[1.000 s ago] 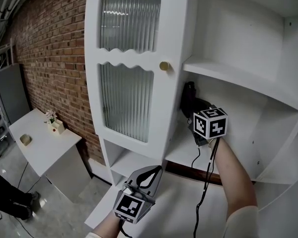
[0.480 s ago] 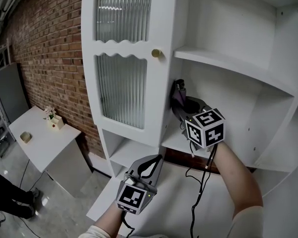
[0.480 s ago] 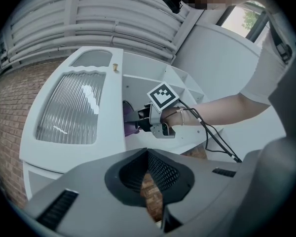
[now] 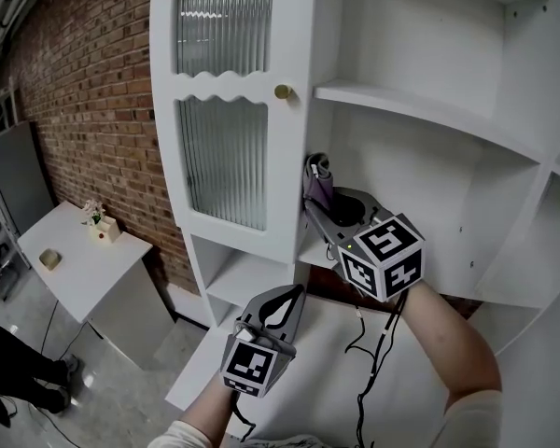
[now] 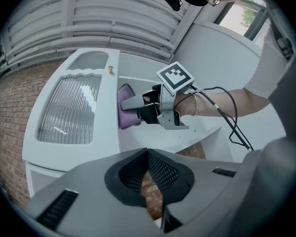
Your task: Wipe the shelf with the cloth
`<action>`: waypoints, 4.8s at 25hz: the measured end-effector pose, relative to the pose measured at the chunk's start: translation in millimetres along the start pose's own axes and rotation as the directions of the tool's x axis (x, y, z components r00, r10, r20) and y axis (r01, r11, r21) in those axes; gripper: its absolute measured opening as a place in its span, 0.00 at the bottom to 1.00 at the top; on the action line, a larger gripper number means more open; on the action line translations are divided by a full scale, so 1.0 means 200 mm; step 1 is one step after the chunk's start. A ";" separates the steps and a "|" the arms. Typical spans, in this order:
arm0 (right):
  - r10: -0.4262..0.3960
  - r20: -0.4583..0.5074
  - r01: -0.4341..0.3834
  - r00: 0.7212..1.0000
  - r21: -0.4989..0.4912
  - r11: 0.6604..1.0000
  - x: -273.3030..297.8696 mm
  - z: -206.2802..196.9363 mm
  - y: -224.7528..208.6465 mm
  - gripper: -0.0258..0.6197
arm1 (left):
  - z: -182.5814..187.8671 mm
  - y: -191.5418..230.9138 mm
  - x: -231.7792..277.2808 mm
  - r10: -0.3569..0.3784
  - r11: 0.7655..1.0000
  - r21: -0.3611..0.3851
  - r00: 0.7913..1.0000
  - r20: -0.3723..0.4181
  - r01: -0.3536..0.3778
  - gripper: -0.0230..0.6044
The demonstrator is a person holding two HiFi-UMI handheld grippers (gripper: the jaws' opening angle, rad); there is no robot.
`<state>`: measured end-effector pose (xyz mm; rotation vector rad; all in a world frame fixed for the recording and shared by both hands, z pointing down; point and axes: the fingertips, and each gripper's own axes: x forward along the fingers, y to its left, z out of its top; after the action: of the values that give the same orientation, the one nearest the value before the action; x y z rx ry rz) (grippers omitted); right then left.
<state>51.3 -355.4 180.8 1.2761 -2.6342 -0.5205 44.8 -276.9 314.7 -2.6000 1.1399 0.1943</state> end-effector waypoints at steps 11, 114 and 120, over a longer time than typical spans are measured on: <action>0.001 -0.009 0.000 1.000 0.078 0.997 -0.12 -0.04 -0.02 0.17 | -0.02 -0.08 0.05 -0.022 1.000 0.015 1.000 -0.007 0.022 0.06; -0.196 -0.802 -0.092 0.564 -0.297 0.950 0.29 -1.04 -0.72 0.17 | -0.45 0.09 0.07 -0.012 0.995 -0.101 0.993 -0.113 0.000 0.06; -0.175 -0.815 -0.121 0.552 -0.286 0.950 0.27 -1.04 -0.65 0.17 | -0.48 0.09 0.06 -0.013 0.993 -0.116 0.992 -0.125 -0.001 0.06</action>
<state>174.9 -521.4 323.6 1.0721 -1.6334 -0.2093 40.2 -328.1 399.5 -2.7520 1.1959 0.0990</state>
